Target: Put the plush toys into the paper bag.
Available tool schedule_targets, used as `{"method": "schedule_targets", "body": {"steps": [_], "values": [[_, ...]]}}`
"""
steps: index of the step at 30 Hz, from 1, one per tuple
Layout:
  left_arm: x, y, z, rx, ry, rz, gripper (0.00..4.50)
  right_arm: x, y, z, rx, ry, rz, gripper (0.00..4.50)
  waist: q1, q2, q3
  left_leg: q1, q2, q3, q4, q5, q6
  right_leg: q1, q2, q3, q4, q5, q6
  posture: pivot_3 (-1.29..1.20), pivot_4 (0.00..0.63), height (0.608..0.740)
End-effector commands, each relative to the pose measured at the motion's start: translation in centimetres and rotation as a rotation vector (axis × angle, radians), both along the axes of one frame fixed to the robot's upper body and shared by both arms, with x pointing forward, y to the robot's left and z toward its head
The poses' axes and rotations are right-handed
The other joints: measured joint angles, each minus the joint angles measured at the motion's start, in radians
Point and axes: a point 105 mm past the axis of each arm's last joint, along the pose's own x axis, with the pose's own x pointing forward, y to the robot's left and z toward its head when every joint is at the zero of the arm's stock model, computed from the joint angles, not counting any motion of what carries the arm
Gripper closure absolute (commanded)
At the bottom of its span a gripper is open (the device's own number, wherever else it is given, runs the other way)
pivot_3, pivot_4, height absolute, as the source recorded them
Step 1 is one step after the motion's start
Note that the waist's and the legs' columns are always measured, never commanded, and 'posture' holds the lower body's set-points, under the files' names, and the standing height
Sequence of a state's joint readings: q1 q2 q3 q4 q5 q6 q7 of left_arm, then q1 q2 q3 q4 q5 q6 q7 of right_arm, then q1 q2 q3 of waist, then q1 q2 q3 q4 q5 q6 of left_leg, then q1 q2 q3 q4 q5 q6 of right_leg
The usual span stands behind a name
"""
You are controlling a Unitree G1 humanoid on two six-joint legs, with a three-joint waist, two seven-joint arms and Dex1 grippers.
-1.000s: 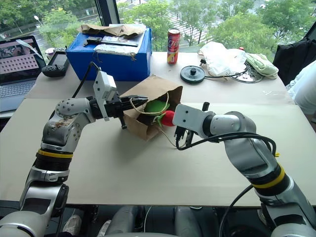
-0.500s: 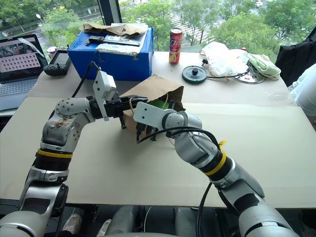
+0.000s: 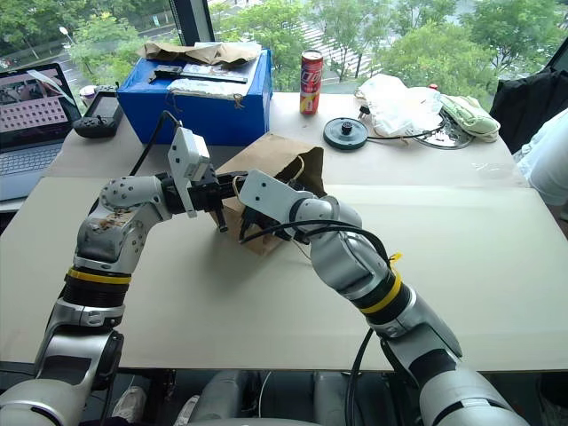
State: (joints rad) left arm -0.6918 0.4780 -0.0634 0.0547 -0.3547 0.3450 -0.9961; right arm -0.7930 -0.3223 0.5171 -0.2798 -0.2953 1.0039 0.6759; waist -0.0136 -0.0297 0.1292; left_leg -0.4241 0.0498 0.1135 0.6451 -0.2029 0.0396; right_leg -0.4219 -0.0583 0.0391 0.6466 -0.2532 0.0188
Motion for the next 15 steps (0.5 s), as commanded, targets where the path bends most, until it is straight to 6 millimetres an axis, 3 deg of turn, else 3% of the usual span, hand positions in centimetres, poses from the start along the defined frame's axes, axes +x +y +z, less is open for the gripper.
{"method": "schedule_targets", "body": {"steps": [1, 4, 9, 15], "values": [[-0.3, -0.3, 1.1, -0.001, -0.052, -0.019, 4.50, -0.6, -1.1, 1.8, 0.088, -0.007, -0.023, 0.91, 0.000, 0.000, 0.000, 0.000, 0.000, 0.000, 0.000, 0.000, 0.000, 0.000, 0.000, 0.000, 0.000, 0.000, 0.000, 0.00, 0.150, 0.739], [-0.3, -0.3, 1.1, -0.001, -0.053, -0.017, 4.50, -1.3, -2.2, 1.7, 0.157, 0.051, -0.052, 0.91, 0.001, 0.000, 0.000, 0.000, 0.000, 0.000, 0.000, 0.000, 0.000, 0.000, 0.000, 0.000, 0.000, 0.000, 0.000, 0.00, 0.150, 0.739], [-0.2, -0.3, 1.1, -0.002, -0.053, -0.015, 4.50, -2.3, -4.7, -0.5, 0.173, 0.142, -0.124, 0.91, 0.003, 0.000, 0.000, 0.000, 0.000, 0.000, 0.000, 0.000, 0.000, 0.001, 0.000, 0.000, -0.001, 0.000, 0.000, 0.00, 0.150, 0.739], [-0.2, -0.4, 1.2, -0.005, -0.053, -0.023, 4.50, -1.7, -4.2, -3.4, 0.138, 0.190, -0.168, 0.91, -0.007, 0.000, 0.000, 0.001, 0.000, 0.000, 0.000, 0.000, 0.000, 0.000, 0.001, 0.001, -0.004, 0.000, 0.000, 0.00, 0.150, 0.739]]}}
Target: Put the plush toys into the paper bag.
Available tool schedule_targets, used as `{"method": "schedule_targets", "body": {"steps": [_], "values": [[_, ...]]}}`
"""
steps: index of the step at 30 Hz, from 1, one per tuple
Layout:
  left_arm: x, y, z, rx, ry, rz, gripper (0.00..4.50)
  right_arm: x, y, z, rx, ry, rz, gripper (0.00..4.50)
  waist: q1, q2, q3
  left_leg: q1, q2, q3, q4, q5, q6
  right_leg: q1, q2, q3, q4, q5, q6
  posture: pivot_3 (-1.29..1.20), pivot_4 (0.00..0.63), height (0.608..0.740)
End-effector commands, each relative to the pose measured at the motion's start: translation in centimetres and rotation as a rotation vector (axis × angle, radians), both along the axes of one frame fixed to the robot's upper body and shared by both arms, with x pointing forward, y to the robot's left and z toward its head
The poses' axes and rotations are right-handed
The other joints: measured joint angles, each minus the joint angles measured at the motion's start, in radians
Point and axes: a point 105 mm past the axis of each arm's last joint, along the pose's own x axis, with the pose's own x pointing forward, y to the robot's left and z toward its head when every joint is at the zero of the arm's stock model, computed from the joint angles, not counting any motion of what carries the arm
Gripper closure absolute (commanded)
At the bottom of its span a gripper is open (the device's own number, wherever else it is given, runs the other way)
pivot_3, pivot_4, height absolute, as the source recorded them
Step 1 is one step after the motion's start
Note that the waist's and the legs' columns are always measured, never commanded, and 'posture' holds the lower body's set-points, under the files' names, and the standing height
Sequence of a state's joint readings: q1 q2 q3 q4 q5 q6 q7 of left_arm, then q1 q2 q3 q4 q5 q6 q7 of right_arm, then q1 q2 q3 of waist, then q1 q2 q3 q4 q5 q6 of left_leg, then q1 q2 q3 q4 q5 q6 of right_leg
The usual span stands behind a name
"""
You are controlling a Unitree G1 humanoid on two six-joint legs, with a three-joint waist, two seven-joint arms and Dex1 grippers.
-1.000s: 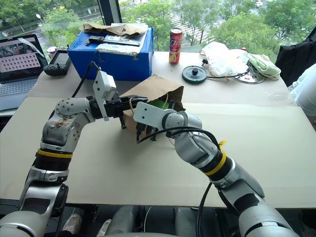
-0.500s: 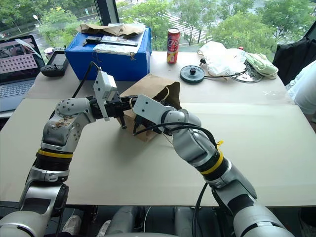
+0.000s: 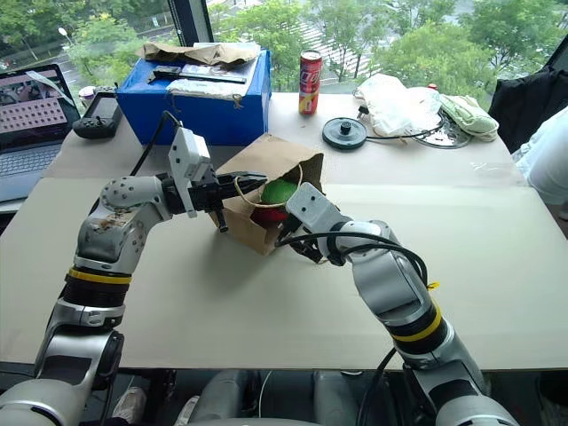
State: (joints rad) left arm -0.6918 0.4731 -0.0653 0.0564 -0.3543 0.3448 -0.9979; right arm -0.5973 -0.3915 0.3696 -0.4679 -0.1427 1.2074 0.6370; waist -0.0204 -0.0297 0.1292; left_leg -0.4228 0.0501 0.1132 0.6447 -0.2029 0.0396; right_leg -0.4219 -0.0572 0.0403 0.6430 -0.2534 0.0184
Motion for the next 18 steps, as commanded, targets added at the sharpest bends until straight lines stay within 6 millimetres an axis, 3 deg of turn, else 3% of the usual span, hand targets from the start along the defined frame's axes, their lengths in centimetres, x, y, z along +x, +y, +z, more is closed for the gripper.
{"method": "schedule_targets", "body": {"steps": [1, 6, 9, 16, 18], "values": [[-0.2, -0.3, 1.3, -0.003, -0.056, -0.019, 4.50, 0.6, 0.4, -0.7, -0.017, -0.015, -0.014, 0.91, 0.000, 0.000, 0.000, 0.000, 0.000, 0.000, 0.000, 0.000, 0.000, 0.000, 0.000, 0.000, 0.001, 0.000, 0.000, 0.00, 0.150, 0.739], [-0.2, -0.3, 1.3, -0.005, -0.058, -0.018, 4.50, 1.0, 1.0, -1.9, -0.025, 0.011, -0.012, 0.91, 0.006, 0.000, 0.000, 0.000, 0.000, 0.000, 0.000, 0.000, 0.000, 0.000, -0.001, 0.000, 0.000, 0.000, 0.000, 0.00, 0.150, 0.739], [-0.3, -0.4, 1.3, -0.006, -0.059, -0.019, 4.50, 1.2, 1.0, -2.7, -0.026, 0.031, -0.018, 1.55, 0.006, 0.000, 0.000, -0.001, 0.000, 0.000, 0.000, 0.000, 0.000, 0.000, -0.001, 0.000, 0.000, 0.000, 0.000, 0.00, 0.150, 0.739], [-0.3, -0.3, 1.3, -0.003, -0.060, -0.018, 4.50, 1.2, 0.8, -3.0, -0.007, 0.045, -0.026, 4.06, 0.007, 0.000, 0.000, -0.001, 0.000, 0.000, 0.000, 0.000, 0.000, 0.000, -0.001, 0.000, 0.000, 0.000, 0.000, 0.00, 0.150, 0.739], [-0.2, -0.3, 1.3, -0.002, -0.061, -0.018, 4.50, 1.3, 0.7, -2.7, 0.000, 0.039, -0.031, 4.46, 0.006, 0.000, 0.000, -0.001, 0.000, 0.000, 0.000, 0.000, 0.000, 0.000, -0.001, 0.000, 0.000, 0.000, 0.000, 0.00, 0.150, 0.739]]}}
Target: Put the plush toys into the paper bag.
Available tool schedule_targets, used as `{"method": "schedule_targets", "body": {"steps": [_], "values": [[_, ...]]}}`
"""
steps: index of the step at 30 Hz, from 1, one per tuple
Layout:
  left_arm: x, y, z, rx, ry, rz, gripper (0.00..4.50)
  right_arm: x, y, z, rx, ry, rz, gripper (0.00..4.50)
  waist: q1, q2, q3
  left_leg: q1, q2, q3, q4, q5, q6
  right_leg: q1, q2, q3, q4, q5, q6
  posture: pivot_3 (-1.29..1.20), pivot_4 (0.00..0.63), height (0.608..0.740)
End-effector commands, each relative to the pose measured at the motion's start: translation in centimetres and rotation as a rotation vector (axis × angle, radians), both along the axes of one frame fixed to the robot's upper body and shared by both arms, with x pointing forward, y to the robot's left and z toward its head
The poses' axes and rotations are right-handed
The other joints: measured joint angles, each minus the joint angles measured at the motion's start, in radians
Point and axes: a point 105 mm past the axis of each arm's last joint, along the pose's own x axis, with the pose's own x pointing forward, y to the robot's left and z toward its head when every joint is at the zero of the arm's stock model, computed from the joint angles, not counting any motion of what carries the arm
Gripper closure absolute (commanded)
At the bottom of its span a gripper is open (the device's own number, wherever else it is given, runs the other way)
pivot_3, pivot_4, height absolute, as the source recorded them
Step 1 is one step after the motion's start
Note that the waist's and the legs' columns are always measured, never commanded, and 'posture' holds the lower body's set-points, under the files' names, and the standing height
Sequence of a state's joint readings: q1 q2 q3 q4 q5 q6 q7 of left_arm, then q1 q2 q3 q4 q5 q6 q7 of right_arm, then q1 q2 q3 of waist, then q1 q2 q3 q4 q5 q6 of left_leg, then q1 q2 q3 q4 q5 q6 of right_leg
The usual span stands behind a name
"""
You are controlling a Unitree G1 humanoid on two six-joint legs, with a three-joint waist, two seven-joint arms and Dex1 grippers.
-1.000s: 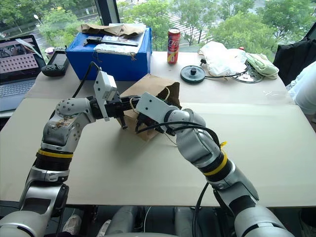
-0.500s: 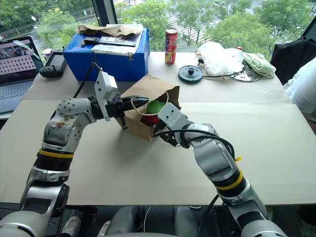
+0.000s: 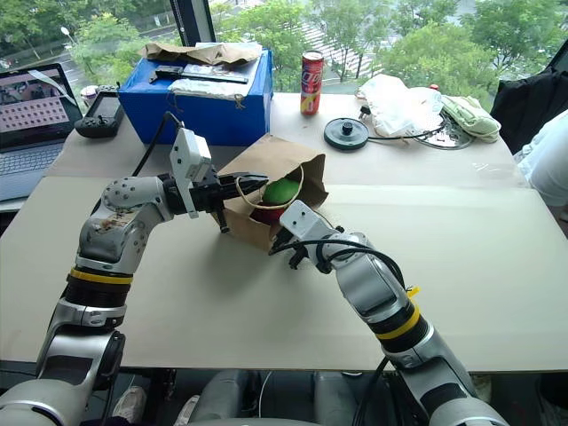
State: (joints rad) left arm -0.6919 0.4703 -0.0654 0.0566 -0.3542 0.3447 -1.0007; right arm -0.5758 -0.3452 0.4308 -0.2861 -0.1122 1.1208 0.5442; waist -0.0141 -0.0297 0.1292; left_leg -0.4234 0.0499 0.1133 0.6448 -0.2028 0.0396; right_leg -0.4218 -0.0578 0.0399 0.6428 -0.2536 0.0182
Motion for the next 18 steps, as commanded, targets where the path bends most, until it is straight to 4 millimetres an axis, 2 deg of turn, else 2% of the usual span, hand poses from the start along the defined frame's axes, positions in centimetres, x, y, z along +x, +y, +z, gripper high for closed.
{"method": "schedule_targets", "body": {"steps": [1, 8, 13, 18], "values": [[-0.2, -0.2, 1.3, 0.000, -0.063, -0.014, 4.50, 0.3, 0.1, 1.5, 0.038, -0.054, -0.003, 4.46, -0.001, 0.000, 0.000, 0.000, 0.000, 0.000, 0.000, 0.000, 0.000, 0.000, 0.000, 0.000, 0.000, 0.000, 0.000, 0.00, 0.150, 0.739], [0.1, -0.4, 1.2, 0.007, -0.077, -0.019, 4.50, 0.9, -0.1, 4.3, 0.125, -0.127, -0.036, 4.46, 0.000, 0.000, 0.000, 0.000, 0.000, 0.000, 0.000, 0.000, 0.000, 0.000, 0.000, 0.000, 0.000, 0.000, 0.000, 0.00, 0.150, 0.739], [1.7, -0.5, 1.3, -0.020, -0.081, -0.006, 4.50, 1.4, -1.0, 8.1, 0.196, -0.234, -0.075, 4.46, 0.003, 0.000, 0.000, 0.000, 0.000, 0.000, 0.000, 0.000, 0.000, 0.000, 0.000, 0.000, 0.000, 0.000, 0.000, 0.00, 0.150, 0.739], [3.9, -1.5, 3.0, -0.115, -0.112, 0.004, 4.50, 1.9, -2.6, 12.5, 0.196, -0.374, -0.123, 4.46, 0.007, 0.000, 0.000, -0.001, 0.000, 0.000, 0.000, 0.000, 0.000, 0.000, 0.000, -0.001, 0.000, 0.000, 0.000, 0.00, 0.150, 0.739]]}}
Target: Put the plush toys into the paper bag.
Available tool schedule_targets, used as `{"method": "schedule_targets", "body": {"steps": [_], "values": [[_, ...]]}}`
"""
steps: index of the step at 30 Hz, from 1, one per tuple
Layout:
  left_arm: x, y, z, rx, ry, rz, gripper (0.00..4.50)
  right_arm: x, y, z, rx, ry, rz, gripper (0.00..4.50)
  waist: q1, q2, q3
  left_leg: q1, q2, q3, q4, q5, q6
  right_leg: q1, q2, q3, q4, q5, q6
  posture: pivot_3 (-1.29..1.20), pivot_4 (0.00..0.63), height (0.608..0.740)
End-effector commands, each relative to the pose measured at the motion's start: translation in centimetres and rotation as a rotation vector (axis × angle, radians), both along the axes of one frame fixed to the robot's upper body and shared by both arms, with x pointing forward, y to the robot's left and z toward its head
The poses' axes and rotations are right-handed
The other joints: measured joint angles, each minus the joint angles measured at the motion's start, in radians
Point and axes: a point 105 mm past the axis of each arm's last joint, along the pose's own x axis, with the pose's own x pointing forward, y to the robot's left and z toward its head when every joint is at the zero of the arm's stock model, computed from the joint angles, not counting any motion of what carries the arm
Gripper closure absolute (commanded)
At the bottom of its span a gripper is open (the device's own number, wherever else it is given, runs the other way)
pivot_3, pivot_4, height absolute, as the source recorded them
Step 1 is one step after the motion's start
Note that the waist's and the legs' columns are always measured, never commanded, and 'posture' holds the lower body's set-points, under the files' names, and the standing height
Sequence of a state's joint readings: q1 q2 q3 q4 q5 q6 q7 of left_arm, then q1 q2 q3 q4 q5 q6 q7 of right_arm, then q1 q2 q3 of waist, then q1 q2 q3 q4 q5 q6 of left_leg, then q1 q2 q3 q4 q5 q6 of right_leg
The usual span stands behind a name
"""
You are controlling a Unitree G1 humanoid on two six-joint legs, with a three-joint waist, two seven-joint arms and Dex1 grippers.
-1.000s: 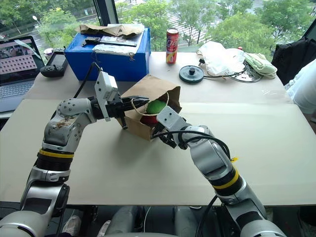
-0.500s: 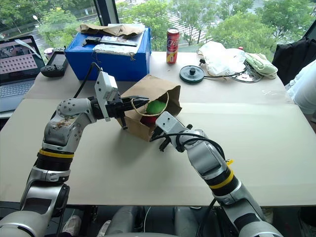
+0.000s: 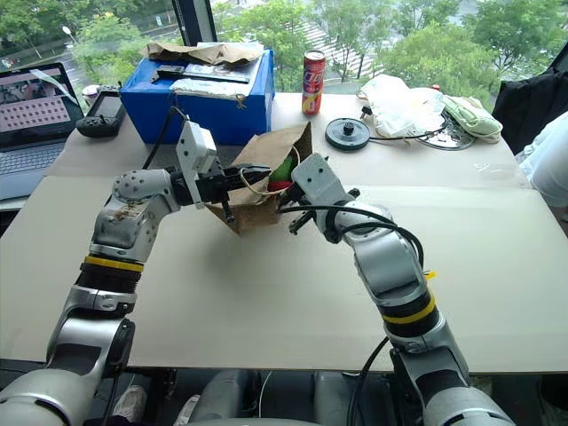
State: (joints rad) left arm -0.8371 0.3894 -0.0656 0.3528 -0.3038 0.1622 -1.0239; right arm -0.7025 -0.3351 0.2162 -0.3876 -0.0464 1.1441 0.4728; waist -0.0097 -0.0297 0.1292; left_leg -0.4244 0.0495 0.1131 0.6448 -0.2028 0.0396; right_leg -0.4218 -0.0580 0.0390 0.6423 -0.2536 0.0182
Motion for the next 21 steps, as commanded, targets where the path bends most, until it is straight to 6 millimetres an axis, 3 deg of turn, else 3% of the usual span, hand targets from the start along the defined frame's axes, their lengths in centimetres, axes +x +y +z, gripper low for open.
{"method": "schedule_targets", "body": {"steps": [1, 8, 11, 15, 21], "values": [[1.3, -0.7, 2.7, -0.103, -0.064, 0.004, 4.50, 0.1, -1.2, 4.0, 0.005, -0.134, -0.045, 4.46, 0.002, 0.000, 0.000, -0.001, 0.000, 0.000, 0.000, 0.000, 0.000, 0.000, 0.000, 0.000, 0.000, 0.000, 0.000, 0.00, 0.150, 0.739], [2.6, -0.6, 2.4, -0.171, -0.040, 0.011, 4.50, 0.4, -3.6, 5.2, -0.120, -0.171, -0.131, 4.46, -0.006, 0.000, 0.000, -0.002, 0.000, 0.000, -0.001, -0.001, 0.001, -0.001, 0.000, 0.000, -0.001, 0.000, 0.000, 0.00, 0.150, 0.739], [2.7, -0.1, 2.0, -0.173, -0.035, 0.016, 4.50, 0.0, -3.6, 5.4, -0.166, -0.176, -0.129, 4.46, -0.009, 0.000, 0.000, -0.002, 0.000, 0.000, -0.001, -0.001, 0.001, -0.001, 0.000, 0.000, -0.001, 0.000, 0.000, 0.00, 0.150, 0.739], [3.1, 0.9, 0.8, -0.160, -0.005, 0.049, 4.50, -1.1, -1.8, 5.4, -0.183, -0.157, -0.049, 4.46, -0.009, 0.000, 0.000, -0.002, 0.000, 0.000, -0.001, -0.001, 0.001, -0.002, 0.000, 0.001, -0.001, 0.000, 0.000, 0.00, 0.150, 0.739], [3.5, 2.0, -0.1, -0.181, 0.035, 0.111, 4.50, -2.1, 1.1, 3.4, -0.169, -0.072, 0.059, 4.46, -0.006, 0.000, 0.000, -0.002, 0.000, 0.000, -0.001, -0.001, 0.001, -0.001, 0.000, 0.000, -0.001, 0.000, 0.000, 0.00, 0.150, 0.739]]}}
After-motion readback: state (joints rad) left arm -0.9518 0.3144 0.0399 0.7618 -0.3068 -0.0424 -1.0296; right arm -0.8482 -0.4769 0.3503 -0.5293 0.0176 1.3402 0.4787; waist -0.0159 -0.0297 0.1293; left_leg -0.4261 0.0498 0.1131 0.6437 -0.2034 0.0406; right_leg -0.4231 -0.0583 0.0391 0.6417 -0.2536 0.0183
